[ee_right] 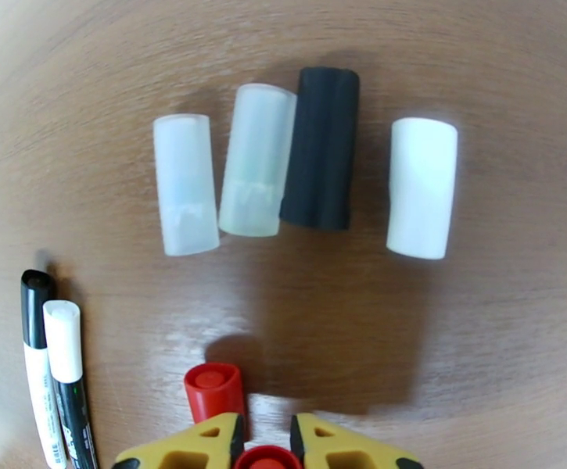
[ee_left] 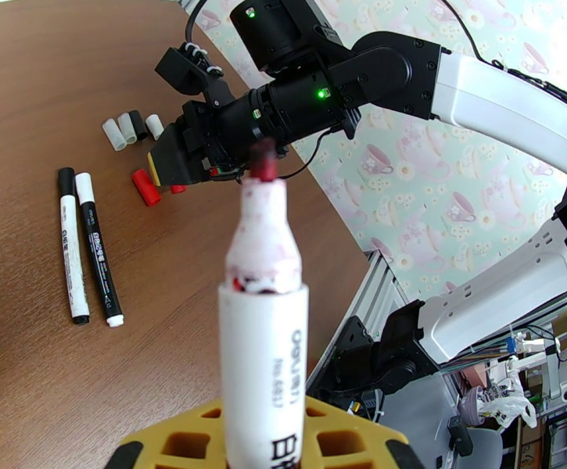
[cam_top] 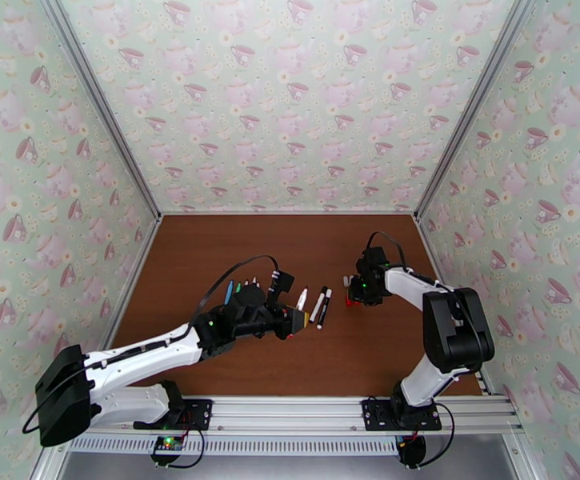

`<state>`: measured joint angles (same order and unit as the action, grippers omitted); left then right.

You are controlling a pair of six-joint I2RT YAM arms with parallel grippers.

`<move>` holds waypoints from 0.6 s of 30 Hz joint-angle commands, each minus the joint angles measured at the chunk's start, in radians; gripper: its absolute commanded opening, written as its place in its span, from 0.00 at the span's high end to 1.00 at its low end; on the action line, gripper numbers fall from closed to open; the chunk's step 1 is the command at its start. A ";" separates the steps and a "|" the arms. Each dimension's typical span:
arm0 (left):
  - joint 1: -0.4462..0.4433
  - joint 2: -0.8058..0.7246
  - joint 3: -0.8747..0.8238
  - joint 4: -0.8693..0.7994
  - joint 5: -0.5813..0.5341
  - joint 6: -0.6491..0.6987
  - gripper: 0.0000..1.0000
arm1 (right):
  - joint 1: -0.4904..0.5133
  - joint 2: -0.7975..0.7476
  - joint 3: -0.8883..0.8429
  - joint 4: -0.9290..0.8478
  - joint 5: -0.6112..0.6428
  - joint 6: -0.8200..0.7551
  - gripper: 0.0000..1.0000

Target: Open the pen caps

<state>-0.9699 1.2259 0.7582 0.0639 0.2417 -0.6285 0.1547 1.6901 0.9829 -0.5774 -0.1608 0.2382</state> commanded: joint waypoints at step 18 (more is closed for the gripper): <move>0.004 0.022 -0.006 -0.001 -0.014 -0.002 0.96 | -0.006 -0.063 0.011 0.013 -0.023 0.023 0.69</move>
<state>-0.9699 1.2339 0.7582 0.0639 0.2417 -0.6285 0.1547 1.6798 0.9829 -0.5777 -0.1696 0.2420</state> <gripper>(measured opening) 0.196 0.309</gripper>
